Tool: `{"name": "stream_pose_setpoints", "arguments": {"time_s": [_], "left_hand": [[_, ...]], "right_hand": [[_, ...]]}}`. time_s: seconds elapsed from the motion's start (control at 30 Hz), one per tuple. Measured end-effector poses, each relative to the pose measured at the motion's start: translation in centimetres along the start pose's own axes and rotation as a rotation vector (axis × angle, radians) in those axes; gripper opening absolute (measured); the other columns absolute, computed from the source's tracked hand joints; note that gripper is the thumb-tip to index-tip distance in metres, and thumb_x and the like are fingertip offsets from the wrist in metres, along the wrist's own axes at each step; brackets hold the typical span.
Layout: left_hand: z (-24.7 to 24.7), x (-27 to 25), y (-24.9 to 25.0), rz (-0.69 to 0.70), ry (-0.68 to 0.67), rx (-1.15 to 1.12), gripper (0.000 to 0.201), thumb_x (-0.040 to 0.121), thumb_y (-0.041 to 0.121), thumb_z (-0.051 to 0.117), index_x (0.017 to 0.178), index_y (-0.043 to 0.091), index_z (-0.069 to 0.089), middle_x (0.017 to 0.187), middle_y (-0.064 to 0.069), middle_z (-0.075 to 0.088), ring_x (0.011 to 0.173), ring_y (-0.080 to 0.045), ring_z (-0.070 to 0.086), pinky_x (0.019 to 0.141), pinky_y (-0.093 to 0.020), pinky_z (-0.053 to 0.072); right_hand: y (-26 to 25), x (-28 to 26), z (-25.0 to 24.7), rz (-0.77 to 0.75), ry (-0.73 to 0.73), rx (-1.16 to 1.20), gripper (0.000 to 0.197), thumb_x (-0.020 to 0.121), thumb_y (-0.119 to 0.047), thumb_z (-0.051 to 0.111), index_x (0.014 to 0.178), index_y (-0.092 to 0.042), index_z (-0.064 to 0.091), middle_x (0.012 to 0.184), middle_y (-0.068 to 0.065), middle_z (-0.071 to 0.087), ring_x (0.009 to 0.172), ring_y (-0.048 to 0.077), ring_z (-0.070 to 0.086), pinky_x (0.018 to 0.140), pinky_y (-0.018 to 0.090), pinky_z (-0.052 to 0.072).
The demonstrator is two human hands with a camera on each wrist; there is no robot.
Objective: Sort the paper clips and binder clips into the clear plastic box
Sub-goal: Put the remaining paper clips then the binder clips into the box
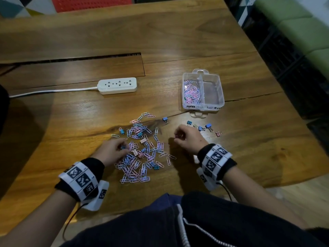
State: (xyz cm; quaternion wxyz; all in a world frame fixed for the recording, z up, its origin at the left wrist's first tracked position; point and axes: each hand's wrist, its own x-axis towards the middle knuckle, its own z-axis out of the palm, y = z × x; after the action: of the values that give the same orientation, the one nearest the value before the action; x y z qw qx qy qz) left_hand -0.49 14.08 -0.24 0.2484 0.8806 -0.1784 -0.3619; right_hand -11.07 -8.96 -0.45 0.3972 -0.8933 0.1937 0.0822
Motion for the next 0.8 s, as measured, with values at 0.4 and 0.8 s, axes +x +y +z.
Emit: {"name": "stream_pose_setpoints", "arguments": {"time_s": [0.4,0.8], "left_hand": [[3.1,0.7,2.3,0.003,0.136,0.215,0.028,0.079,0.02,0.067,0.104,0.013,0.057,0.102,-0.002,0.052,0.087,-0.013,0.046,0.074,-0.02,0.045],[1.0,1.1,1.5,-0.067,0.083,-0.355,0.009,0.087,0.017,0.058,0.08,0.018,0.053,0.08,0.0,0.053,0.068,-0.01,0.05,0.056,-0.018,0.042]], "right_hand": [[3.6,-2.1,-0.7,0.091,0.104,-0.091,0.025,0.084,-0.007,0.056,0.109,-0.01,0.055,0.112,0.002,0.046,0.091,0.007,0.044,0.078,0.011,0.039],[-2.7,-0.5,4.1,-0.156,-0.11,-0.224,0.038,0.088,-0.019,0.052,0.126,-0.023,0.049,0.122,0.009,0.048,0.112,0.022,0.043,0.1,0.036,0.04]]}}
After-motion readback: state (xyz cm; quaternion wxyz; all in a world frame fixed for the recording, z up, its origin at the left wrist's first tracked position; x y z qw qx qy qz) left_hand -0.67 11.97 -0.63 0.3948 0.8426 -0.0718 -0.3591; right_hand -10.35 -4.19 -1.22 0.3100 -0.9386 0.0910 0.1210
